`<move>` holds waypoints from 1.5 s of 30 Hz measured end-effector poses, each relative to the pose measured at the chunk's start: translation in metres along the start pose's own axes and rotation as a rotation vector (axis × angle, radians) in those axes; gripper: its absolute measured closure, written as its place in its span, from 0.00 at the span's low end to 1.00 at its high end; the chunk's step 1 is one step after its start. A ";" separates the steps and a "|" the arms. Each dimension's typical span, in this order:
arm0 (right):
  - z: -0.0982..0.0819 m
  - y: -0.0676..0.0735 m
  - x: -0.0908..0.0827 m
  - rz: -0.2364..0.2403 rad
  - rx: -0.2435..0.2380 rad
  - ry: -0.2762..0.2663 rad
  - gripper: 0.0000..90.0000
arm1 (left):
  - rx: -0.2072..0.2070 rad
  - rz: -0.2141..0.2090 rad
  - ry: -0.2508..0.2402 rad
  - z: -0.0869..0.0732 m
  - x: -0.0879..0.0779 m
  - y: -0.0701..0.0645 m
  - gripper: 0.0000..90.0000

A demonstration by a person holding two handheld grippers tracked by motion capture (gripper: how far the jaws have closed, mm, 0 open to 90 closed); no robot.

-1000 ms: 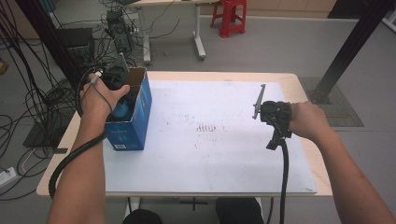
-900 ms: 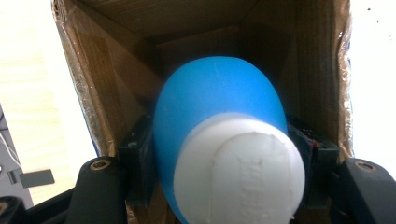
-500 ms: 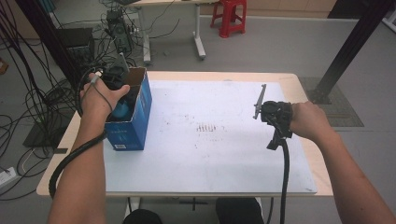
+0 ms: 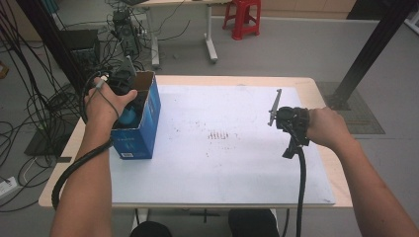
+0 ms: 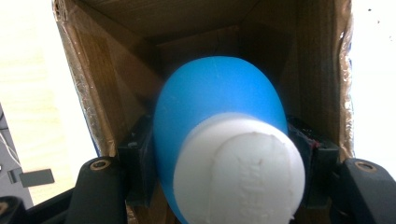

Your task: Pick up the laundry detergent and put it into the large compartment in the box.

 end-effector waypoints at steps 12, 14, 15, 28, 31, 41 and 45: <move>0.002 0.000 0.000 -0.001 -0.008 -0.002 0.04 | -0.001 -0.001 -0.003 -0.001 0.000 0.000 0.41; 0.002 0.000 0.000 -0.001 -0.008 0.000 0.04 | -0.001 0.000 -0.002 -0.001 0.000 0.000 0.41; 0.001 0.000 0.000 -0.001 -0.007 0.000 0.04 | -0.001 0.000 -0.003 -0.001 0.000 0.000 0.41; 0.001 0.000 0.000 -0.002 -0.007 -0.002 0.04 | 0.000 0.002 0.000 0.000 0.000 -0.001 0.41; 0.000 0.000 0.000 0.000 -0.007 -0.006 0.04 | 0.000 0.002 0.002 0.000 0.000 -0.001 0.41; 0.000 0.000 -0.001 -0.001 -0.005 0.000 0.04 | 0.001 0.003 0.002 -0.001 0.000 -0.001 0.41; 0.000 0.001 0.000 0.001 -0.005 -0.005 0.04 | 0.001 0.005 0.000 -0.001 0.000 -0.002 0.41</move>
Point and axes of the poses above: each handheld gripper's, and its own axes: x roughly forward along the jaws, z roughly out of its top, y roughly to its left, the point moved 7 cm from there along x, roughly forward along the jaws, and after that the axes turned 13 degrees about x, right-handed, at the moved point
